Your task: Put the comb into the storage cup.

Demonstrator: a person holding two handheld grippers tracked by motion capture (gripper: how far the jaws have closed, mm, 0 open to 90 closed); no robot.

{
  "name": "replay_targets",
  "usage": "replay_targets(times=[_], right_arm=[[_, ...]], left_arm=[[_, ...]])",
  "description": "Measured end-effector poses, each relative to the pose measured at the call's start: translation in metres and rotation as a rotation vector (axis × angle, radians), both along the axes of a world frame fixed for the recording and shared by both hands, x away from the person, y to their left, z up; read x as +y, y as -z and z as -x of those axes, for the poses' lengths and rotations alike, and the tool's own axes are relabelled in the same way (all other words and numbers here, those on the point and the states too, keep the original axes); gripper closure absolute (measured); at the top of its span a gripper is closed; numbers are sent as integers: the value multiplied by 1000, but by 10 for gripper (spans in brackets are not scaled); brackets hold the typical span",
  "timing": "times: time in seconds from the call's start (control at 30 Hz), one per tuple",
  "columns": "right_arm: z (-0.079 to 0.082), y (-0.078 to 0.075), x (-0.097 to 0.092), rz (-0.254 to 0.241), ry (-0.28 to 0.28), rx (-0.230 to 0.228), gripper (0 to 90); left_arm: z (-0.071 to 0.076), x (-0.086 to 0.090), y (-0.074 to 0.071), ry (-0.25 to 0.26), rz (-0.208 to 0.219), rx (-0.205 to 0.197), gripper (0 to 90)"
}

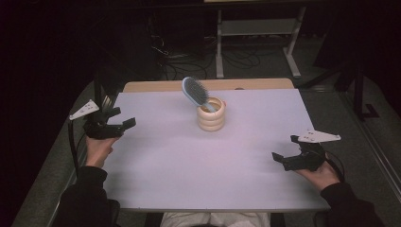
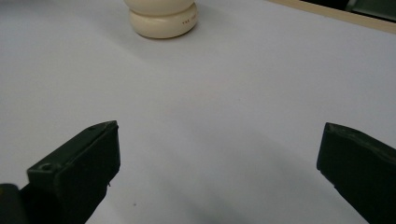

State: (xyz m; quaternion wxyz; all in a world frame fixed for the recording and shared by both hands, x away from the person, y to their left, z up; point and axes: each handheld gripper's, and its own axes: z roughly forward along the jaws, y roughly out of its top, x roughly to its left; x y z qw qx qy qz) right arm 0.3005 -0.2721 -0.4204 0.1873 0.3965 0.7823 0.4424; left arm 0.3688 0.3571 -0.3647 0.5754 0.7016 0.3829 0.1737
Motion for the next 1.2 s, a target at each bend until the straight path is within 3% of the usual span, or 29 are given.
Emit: replay_targets(times=[0.17,0.53,0.77,0.9,1.2], right_arm=[[0,0,0,-1,0,1,0],[0,0,-1,-5,3,-1,0],[1,-1,-3,-13,8,-4,0],[2,-1,-6,-17,16,-11,0],[3,-2,-14,-38,32,-15,0]], left_arm=[[8,6,6,-7,3,-8,0],[30,9,17,-26,-47,-47,0],[38,14,31,-59,-83,-9,0],[45,16,33,-77,-120,-17,0],[47,21,34,-68,-97,-16,0]])
